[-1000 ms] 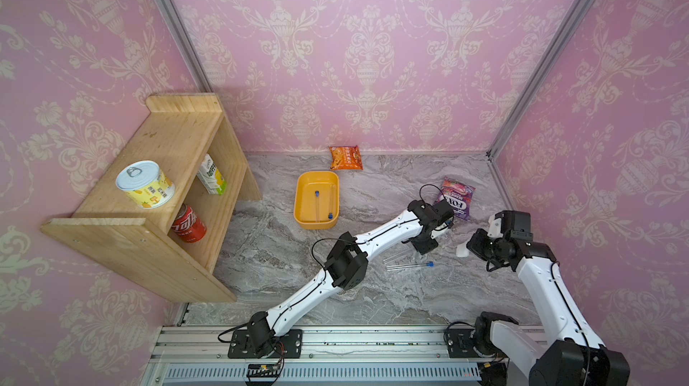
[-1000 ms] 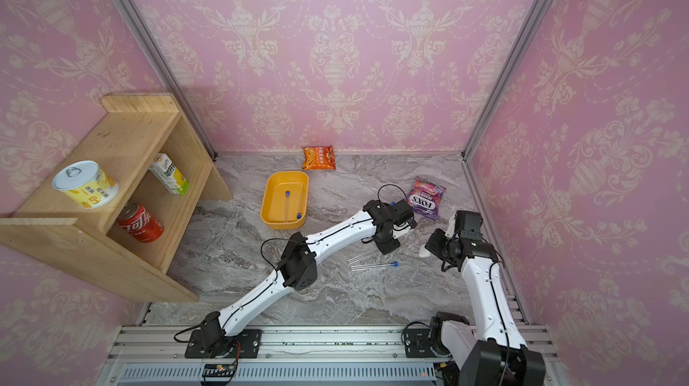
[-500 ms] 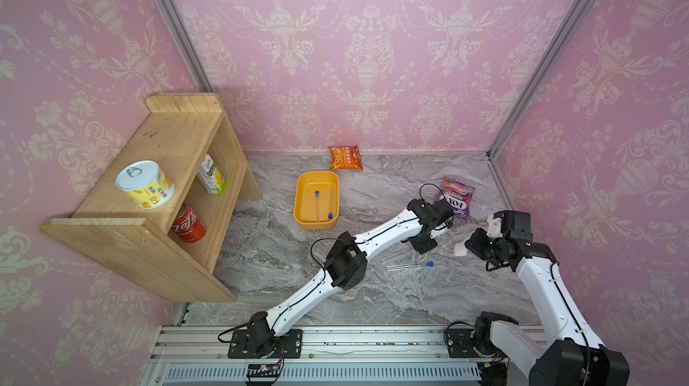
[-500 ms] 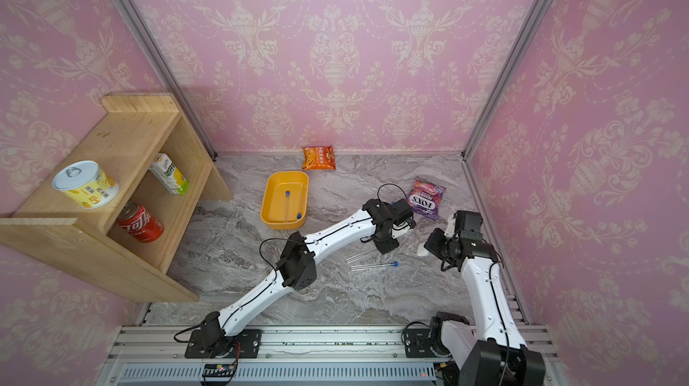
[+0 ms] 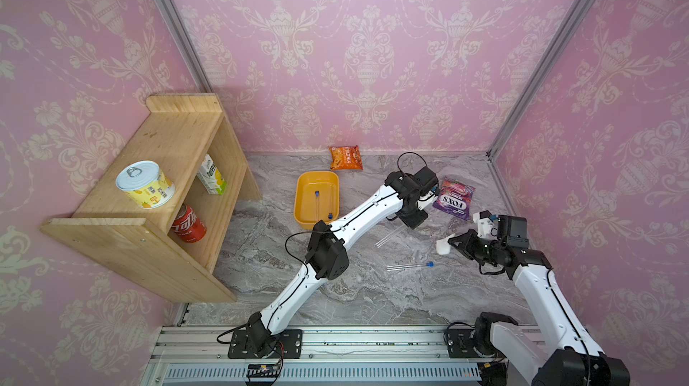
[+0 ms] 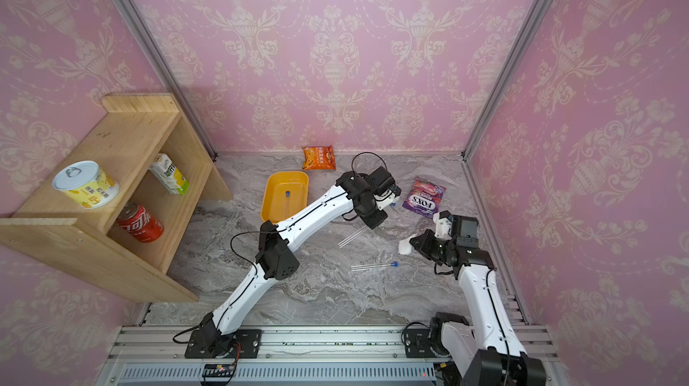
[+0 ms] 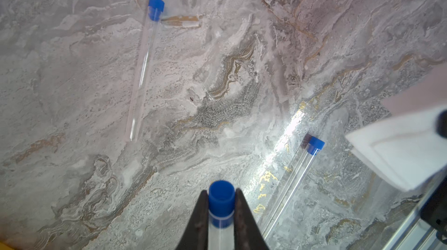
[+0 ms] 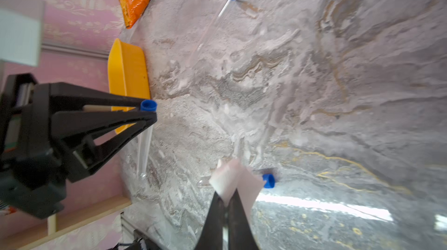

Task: Wipe the exteriors of test tubes
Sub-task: Pick up the test tube at the center of the board, then wipe the dirt from the test tube.

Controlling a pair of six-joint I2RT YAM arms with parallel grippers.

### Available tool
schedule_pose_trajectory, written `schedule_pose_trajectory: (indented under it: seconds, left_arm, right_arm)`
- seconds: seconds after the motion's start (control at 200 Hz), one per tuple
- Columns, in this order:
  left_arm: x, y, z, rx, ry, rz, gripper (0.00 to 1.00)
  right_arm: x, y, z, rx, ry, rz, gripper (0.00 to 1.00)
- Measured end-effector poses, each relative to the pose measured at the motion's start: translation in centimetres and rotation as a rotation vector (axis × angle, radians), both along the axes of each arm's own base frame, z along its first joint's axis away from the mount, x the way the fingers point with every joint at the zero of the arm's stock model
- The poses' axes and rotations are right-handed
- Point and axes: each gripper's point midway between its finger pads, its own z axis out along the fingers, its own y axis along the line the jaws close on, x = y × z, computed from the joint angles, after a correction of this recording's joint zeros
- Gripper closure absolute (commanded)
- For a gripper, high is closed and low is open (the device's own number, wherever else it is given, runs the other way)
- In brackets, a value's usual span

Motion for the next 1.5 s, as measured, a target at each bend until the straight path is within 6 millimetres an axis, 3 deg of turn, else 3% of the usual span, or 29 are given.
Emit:
schedule_pose_trajectory:
  seconds: [0.275, 0.46, 0.791, 1.206, 1.501]
  left_arm:
    - [0.5, 0.8, -0.1, -0.045, 0.053, 0.077, 0.84]
    - [0.1, 0.4, 0.4, -0.089, 0.074, 0.106, 0.83]
    - [-0.1, -0.4, 3.2, -0.181, 0.079, 0.133, 0.83]
    - [-0.2, -0.7, 3.8, -0.206, 0.086, 0.142, 0.83]
    - [-0.4, -1.0, 4.0, -0.226, 0.103, 0.149, 0.83]
  right_arm:
    - [-1.3, 6.4, 2.1, 0.152, -0.09, 0.165, 1.0]
    - [-1.7, 8.9, 1.4, 0.203, -0.089, 0.171, 1.0]
    - [0.5, 9.2, 2.2, 0.23, -0.117, 0.113, 1.0]
    - [3.9, 9.4, 7.3, 0.211, -0.233, 0.104, 1.0]
    - [4.7, 9.1, 6.3, 0.186, -0.209, 0.079, 1.0]
